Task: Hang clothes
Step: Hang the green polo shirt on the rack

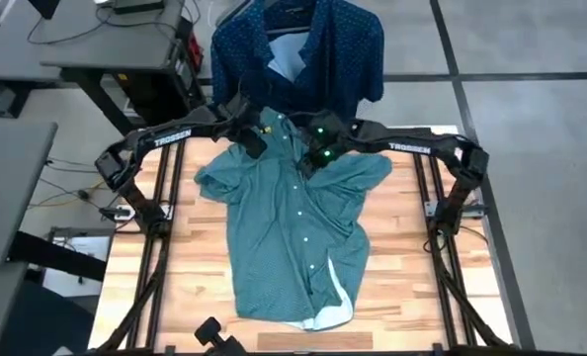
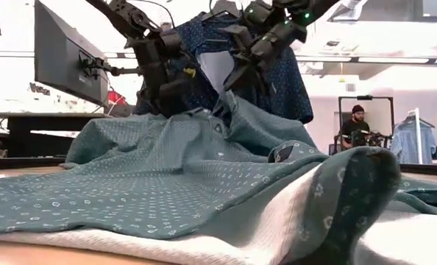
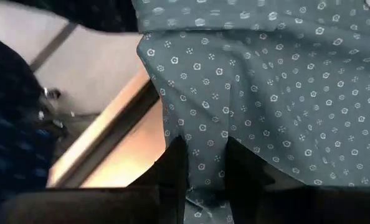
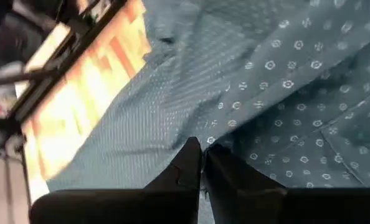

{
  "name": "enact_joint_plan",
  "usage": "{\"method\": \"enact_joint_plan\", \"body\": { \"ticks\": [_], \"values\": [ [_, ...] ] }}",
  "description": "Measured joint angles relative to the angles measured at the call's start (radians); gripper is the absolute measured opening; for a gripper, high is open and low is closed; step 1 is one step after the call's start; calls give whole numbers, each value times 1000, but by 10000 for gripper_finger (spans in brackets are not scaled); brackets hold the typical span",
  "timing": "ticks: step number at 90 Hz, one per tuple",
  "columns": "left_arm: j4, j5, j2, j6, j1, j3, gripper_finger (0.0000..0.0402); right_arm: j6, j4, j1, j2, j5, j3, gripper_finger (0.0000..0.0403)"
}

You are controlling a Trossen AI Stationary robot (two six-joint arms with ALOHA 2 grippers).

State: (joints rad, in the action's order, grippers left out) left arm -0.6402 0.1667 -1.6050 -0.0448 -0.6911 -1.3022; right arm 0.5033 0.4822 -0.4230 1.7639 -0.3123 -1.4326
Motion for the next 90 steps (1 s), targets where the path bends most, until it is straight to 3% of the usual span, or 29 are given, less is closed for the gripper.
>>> {"method": "enact_joint_plan", "body": {
  "ticks": [24,37,53,70,90],
  "values": [
    [0,-5,171,-113,19,0,55,1,-133,-32,-105,-4,-67,45],
    [1,-3,243,-140,23,0,55,-127,-133,-31,-171,-7,-121,45],
    [10,-1,305,-185,44,-1,55,-171,-54,-38,-205,1,-210,55],
    [19,-2,358,-206,80,-1,55,-331,203,-26,-202,53,-280,119],
    [41,-2,409,-201,103,-2,55,-348,352,-36,-169,79,-281,201]
  ]
}}
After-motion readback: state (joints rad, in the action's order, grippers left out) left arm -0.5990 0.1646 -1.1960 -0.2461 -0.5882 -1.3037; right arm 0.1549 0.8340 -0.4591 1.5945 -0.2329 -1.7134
